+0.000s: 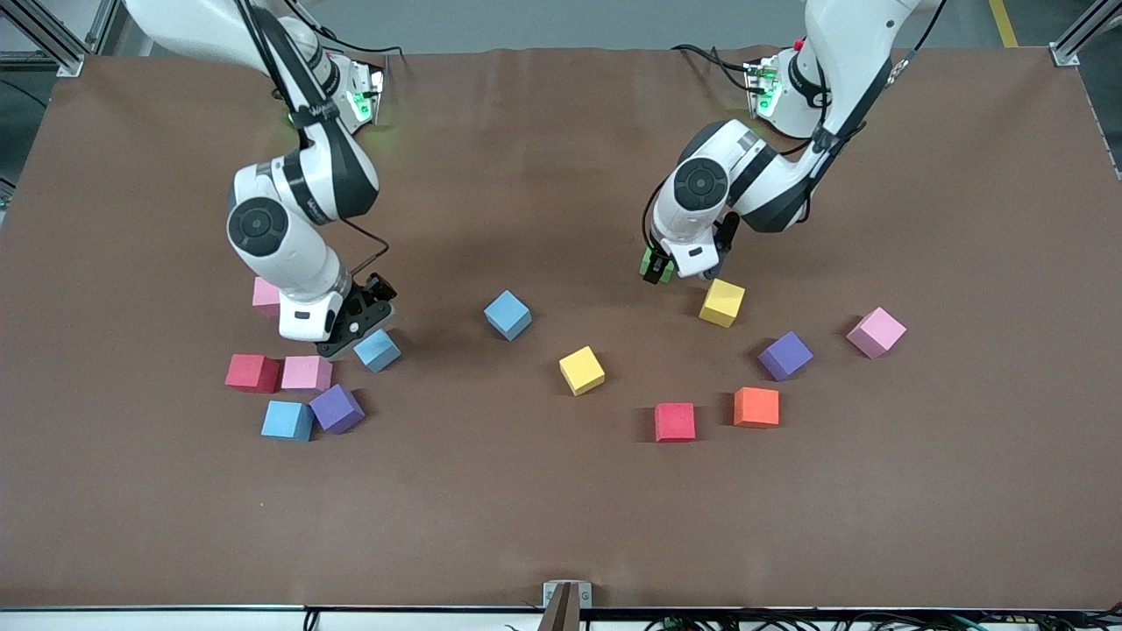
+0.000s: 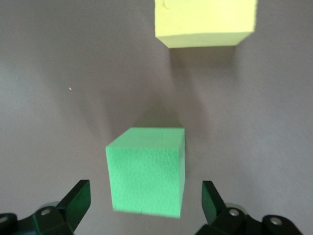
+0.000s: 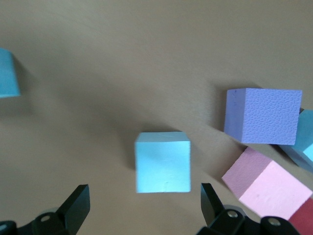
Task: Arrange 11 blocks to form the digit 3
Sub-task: 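Lift the green block with the left gripper while the right gripper lifts blue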
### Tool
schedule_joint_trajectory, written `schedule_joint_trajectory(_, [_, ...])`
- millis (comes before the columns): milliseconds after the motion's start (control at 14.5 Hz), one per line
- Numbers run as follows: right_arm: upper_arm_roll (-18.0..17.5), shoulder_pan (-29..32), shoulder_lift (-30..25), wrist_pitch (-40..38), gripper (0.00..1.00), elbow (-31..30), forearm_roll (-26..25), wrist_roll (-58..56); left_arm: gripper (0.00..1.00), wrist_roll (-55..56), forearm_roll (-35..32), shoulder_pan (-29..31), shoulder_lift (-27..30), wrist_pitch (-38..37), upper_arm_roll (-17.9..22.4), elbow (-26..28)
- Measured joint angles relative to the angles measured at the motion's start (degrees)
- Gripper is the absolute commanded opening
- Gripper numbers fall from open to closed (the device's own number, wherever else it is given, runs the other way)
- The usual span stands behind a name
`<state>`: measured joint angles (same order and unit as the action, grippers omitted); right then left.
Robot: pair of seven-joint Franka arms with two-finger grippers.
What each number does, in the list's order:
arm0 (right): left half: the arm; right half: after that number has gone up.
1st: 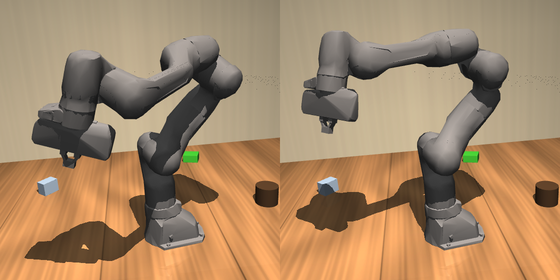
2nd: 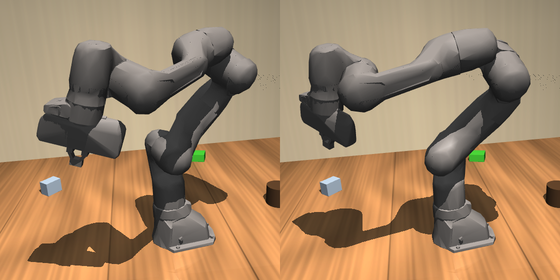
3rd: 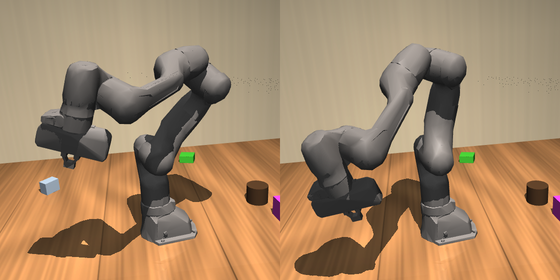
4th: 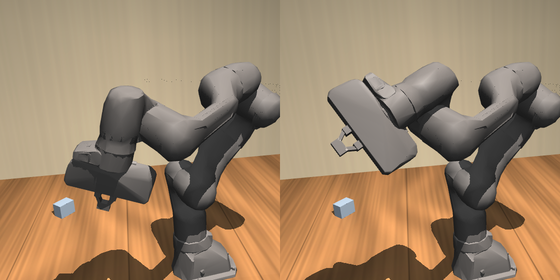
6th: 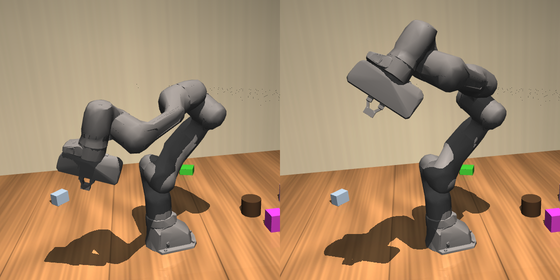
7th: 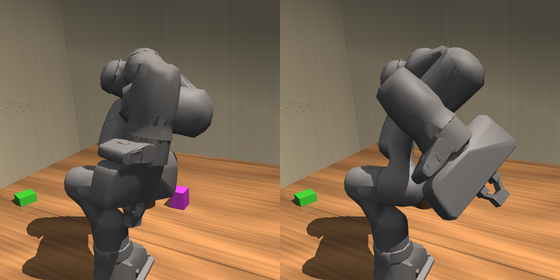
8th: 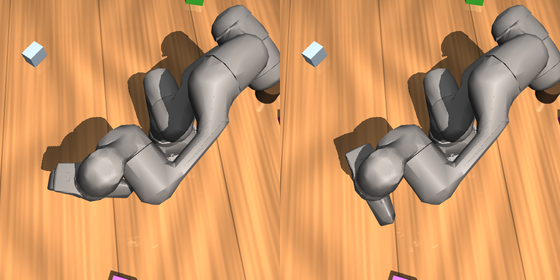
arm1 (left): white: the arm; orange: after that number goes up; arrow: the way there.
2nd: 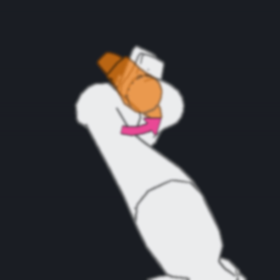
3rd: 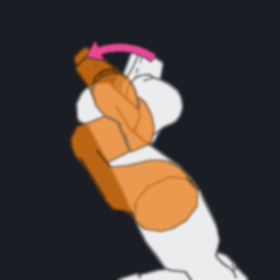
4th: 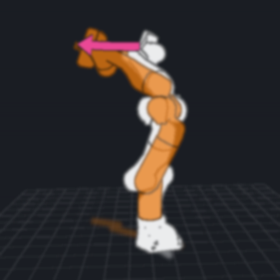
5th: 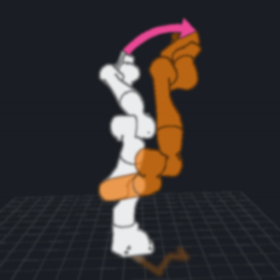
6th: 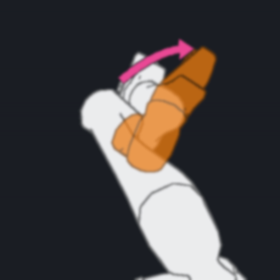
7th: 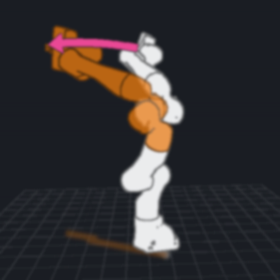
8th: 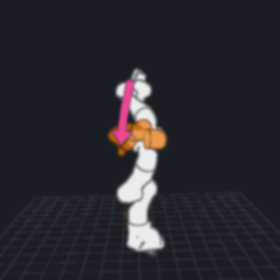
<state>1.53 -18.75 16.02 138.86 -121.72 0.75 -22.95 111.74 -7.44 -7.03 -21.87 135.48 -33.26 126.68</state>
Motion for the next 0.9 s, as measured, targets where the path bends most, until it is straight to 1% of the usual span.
schedule_joint_trajectory(138, [0.1, 1.4, 3.1, 2.6, 1.0, -0.1, 0.0, -2.1, 1.0, 3.9, -3.9, 0.0, -1.8, 0.4, 0.0, 0.0])
schedule_joint_trajectory(207, [0.1, 1.6, 4.4, 3.1, 1.0, -0.1, 0.0, -2.5, 0.96, 5.7, -5.6, 0.0, -2.6, 0.5, 0.0, -0.1])
schedule_joint_trajectory(414, [-0.2, 1.3, 6.2, 3.4, 1.0, 0.0, 0.0, -2.5, 0.58, 7.3, -7.2, 0.3, -4.3, 2.8, 0.1, -0.1])
schedule_joint_trajectory(552, [-0.3, 1.0, 6.6, 3.5, 1.0, 0.0, 0.0, -2.5, 0.29, 7.3, -7.5, 0.4, -5.4, 4.7, 0.2, -0.2])
schedule_joint_trajectory(621, [-0.3, 0.9, 6.8, 3.5, 1.0, 0.0, 0.0, -2.5, 0.22, 7.0, -9.3, 0.3, -5.7, 5.3, 0.1, -0.4])
schedule_joint_trajectory(690, [-0.3, 0.9, 6.9, 3.7, 1.0, 0.1, 0.0, -2.5, 0.19, 6.9, -12.4, 0.3, -5.8, 5.4, 0.0, -0.7])
schedule_joint_trajectory(759, [-0.3, 0.9, 7.1, 3.7, 1.0, 0.1, 0.0, -2.5, 0.2, 7.0, -15.2, 0.2, -5.9, 5.5, -0.2, -1.1])
schedule_joint_trajectory(897, [-0.2, 1.0, 7.4, 3.7, 1.0, 0.3, 0.0, -2.5, 0.24, 6.5, -17.5, -0.3, -6.0, 5.7, -0.6, -2.1])
